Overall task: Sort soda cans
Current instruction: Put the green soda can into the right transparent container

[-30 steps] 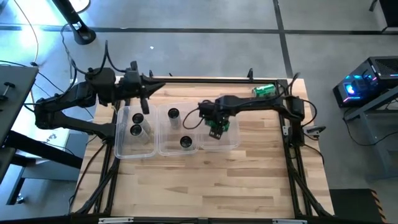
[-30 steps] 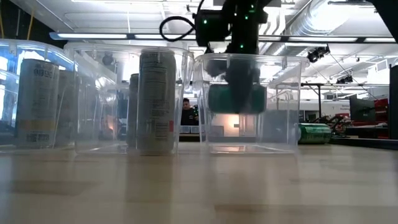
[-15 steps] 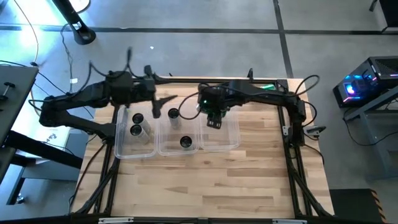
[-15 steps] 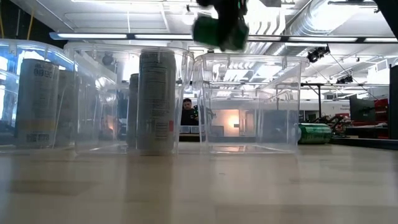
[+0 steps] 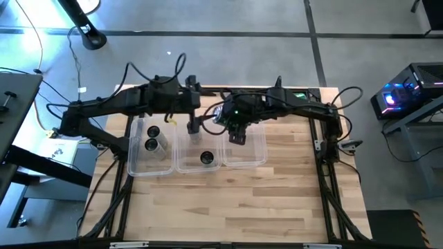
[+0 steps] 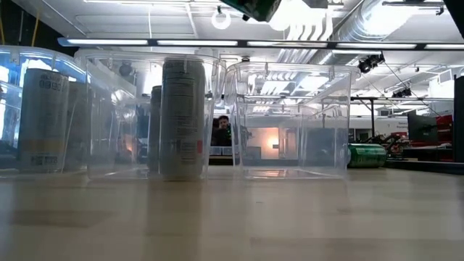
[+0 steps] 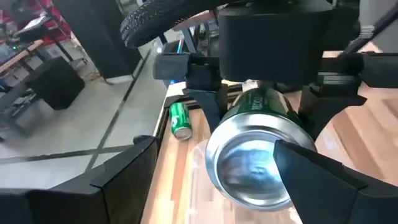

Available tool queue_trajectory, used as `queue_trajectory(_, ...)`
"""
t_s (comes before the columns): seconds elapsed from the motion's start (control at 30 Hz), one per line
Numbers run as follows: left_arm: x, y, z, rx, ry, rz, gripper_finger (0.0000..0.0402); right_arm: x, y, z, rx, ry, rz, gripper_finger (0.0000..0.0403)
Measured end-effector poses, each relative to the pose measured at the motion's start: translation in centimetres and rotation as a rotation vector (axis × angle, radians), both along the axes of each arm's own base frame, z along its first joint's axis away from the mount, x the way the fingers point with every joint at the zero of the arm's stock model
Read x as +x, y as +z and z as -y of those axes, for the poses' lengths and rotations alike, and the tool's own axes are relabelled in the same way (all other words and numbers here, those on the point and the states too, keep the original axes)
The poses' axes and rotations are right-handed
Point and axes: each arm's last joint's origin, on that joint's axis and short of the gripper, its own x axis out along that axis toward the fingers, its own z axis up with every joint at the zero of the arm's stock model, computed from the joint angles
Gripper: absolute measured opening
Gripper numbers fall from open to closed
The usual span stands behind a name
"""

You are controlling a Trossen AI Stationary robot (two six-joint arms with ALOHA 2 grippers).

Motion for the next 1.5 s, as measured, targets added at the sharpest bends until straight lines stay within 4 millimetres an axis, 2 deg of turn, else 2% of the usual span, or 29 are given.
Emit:
queue_trajectory(0.17, 0.0, -0.2, 0.1, 0.015, -0.011, -0.063, 0.032, 0.0, -0.3, -0.1, -0.04, 0.009, -0.032, 0.0278)
queue_trajectory(0.37, -2.1, 0.8, 0.3, 0.029, 0.019, -0.058, 0.032, -0.4, -0.4, 0.3, -0.12, 0.002, -0.081, 0.0278)
queue_trajectory(0.47, -2.3, 1.0, 0.2, 0.003, 0.028, -0.041, 0.032, -0.2, -0.3, 0.5, -0.12, 0.002, -0.065, 0.0278)
queue_trajectory(0.8, 0.4, -0.6, 0.3, 0.01, 0.015, -0.085, 0.032, 0.7, 0.2, 0.3, -0.1, 0.01, 0.053, 0.0278)
queue_trajectory(0.93, 1.1, -1.0, 0.2, 0.02, 0.041, -0.084, 0.032, 0.6, 0.2, 0.1, -0.096, 0.008, 0.045, 0.0278)
queue_trajectory(1.07, 1.3, -1.1, 0.2, 0.017, 0.065, -0.085, 0.032, 0.7, 0.1, -0.3, -0.102, 0.016, 0.043, 0.0278)
queue_trajectory(1.27, 1.3, -1.1, 0.3, -0.03, -0.029, -0.076, 0.032, 0.8, 0.3, -0.5, -0.104, 0.033, 0.06, 0.0278)
queue_trajectory(1.5, 1.2, -1.2, 0.5, -0.049, -0.05, -0.098, 0.032, 1.0, 0.4, -1.6, -0.157, 0.139, 0.063, 0.0278)
